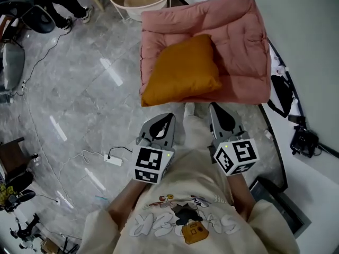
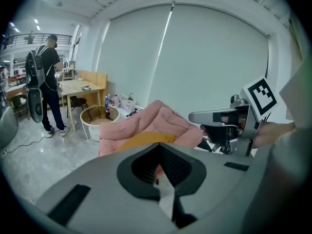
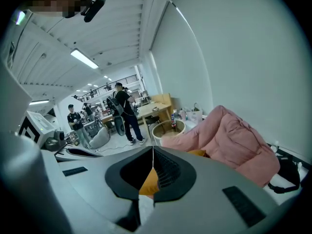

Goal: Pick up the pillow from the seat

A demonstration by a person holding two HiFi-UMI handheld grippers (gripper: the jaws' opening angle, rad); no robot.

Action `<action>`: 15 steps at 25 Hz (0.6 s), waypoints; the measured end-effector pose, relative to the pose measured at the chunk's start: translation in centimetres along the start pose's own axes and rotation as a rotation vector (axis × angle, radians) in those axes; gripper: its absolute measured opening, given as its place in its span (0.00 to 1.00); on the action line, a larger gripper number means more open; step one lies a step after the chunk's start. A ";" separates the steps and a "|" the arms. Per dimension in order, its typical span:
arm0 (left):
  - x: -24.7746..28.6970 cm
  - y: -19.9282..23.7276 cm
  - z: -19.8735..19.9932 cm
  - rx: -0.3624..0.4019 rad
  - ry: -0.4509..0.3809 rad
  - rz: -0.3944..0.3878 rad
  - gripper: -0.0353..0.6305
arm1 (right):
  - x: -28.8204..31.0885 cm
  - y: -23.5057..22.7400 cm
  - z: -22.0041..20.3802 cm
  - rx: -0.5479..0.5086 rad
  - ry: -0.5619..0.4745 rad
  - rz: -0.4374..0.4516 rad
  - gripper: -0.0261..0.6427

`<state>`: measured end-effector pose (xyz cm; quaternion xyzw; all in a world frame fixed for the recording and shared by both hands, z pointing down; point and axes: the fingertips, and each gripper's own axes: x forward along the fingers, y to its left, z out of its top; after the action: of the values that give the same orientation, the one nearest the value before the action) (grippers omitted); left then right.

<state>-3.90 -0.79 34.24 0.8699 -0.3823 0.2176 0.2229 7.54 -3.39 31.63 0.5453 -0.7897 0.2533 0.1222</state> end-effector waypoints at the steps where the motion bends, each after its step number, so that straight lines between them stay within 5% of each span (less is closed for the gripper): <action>1: 0.6 0.1 0.2 -0.005 0.007 0.001 0.06 | 0.5 -0.5 0.2 -0.003 0.008 0.005 0.07; 11: 5.3 0.4 0.9 0.003 0.086 0.026 0.06 | 3.9 -5.2 0.0 0.060 0.081 0.037 0.10; 15: 6.7 0.0 0.7 0.012 0.114 0.027 0.06 | 4.9 -5.8 -1.7 0.090 0.143 0.074 0.37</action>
<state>0.35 -4.99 37.37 0.8522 -0.3794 0.2720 0.2361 10.92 -7.98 36.86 0.5012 -0.7864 0.3311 0.1441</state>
